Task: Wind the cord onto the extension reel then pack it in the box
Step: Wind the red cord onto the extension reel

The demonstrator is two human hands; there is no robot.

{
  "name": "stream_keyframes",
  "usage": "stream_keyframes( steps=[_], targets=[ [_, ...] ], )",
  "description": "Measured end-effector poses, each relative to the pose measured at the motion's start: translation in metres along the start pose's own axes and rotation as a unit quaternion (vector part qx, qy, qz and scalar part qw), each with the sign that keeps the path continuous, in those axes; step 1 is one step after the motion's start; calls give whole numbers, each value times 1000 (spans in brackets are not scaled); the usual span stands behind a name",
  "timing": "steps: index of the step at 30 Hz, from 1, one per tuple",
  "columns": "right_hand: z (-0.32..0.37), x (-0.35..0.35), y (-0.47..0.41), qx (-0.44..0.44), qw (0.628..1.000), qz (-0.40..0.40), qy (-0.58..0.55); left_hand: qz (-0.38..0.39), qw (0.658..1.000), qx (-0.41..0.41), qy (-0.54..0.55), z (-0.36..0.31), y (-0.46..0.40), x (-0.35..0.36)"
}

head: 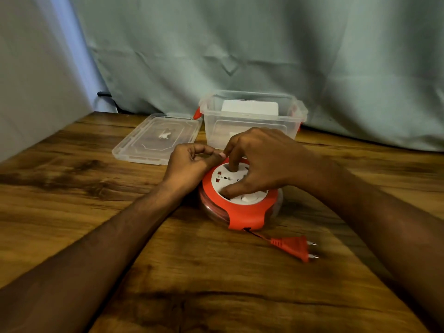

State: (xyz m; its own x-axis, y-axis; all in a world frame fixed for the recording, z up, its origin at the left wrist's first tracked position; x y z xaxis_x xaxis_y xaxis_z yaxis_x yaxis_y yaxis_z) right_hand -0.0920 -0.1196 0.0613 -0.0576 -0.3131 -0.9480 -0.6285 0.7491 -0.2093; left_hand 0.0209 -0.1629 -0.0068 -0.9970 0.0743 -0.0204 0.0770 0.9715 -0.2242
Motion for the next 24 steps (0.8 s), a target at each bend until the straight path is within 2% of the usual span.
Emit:
stream_keyframes(
  steps=[9,15,19,21,24],
  targets=[
    [-24,7,10,199,979,-45,21,-25,999,7,-19,4,-1,-4],
    [-17,1,13,217,971,-62,73,-20,1000,17,-16,0,1,-3],
    [-19,6,11,205,976,-35,61,-5,1000,17,-21,-1,1,-2],
    [-30,1,11,210,976,-32,40,18,999,14,-31,-1,-1,0],
    [-58,-21,15,251,963,-100,-4,98,994,9,-47,-1,3,12]
  ],
)
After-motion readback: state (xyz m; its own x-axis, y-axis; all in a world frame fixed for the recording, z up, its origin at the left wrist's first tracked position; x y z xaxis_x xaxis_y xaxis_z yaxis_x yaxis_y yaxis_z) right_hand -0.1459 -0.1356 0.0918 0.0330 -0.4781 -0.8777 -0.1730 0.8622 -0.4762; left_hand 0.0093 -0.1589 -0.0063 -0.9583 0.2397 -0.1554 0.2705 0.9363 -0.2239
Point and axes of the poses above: each hand's wrist, its own y-axis away from the middle knuckle, its own x-axis out of the palm, z = x × y, the point moved 10 cm from there along -y, towards the middle knuckle, and after that the axes turned 9 degrees about y, right-handed, at the moved point
